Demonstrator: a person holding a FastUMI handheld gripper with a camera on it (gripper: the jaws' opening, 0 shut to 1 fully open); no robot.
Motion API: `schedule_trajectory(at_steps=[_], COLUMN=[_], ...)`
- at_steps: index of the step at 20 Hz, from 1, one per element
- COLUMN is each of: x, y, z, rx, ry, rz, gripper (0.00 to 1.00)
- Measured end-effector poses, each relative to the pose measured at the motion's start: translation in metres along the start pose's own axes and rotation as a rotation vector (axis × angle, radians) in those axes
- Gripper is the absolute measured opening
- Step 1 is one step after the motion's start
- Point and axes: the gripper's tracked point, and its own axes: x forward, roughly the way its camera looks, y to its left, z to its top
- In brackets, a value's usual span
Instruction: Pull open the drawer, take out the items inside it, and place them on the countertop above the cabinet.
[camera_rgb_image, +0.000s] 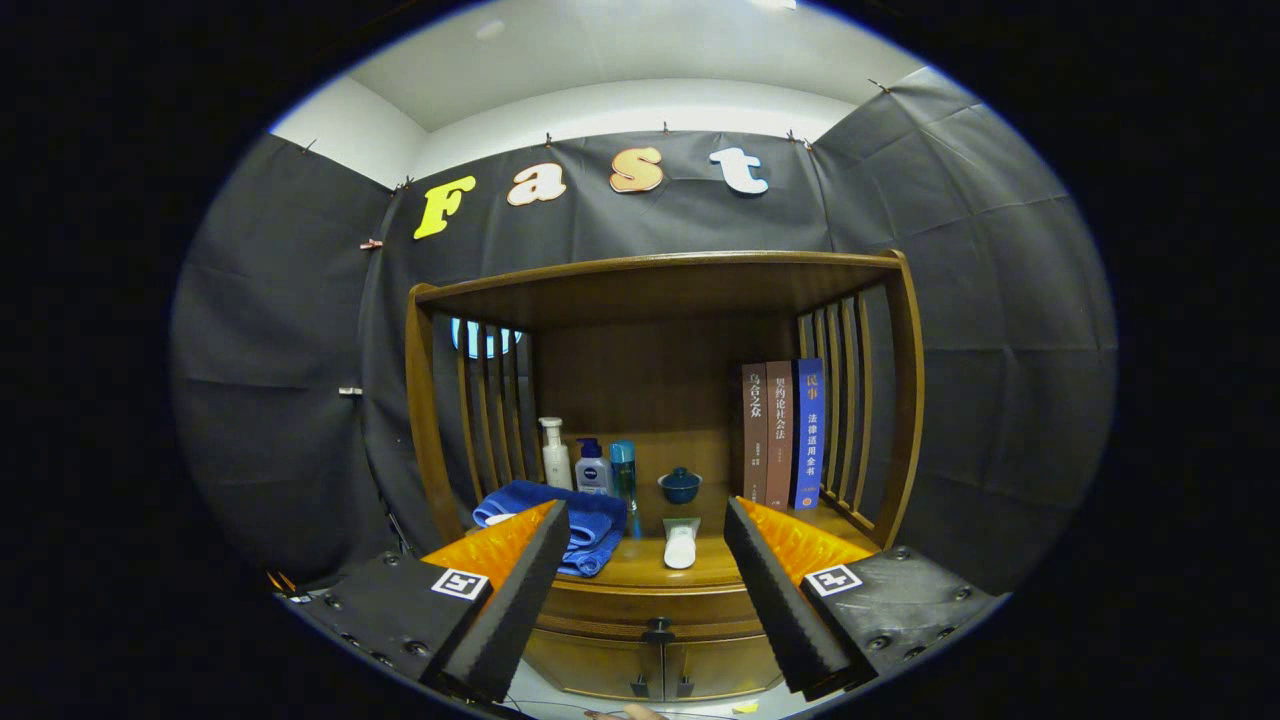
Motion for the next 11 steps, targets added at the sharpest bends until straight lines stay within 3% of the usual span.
schedule_trajectory(at_steps=[11], x=[-0.012], y=[0.000], z=[0.006], rx=[-0.012], ry=[-0.013], rz=[-0.004], gripper=[0.99])
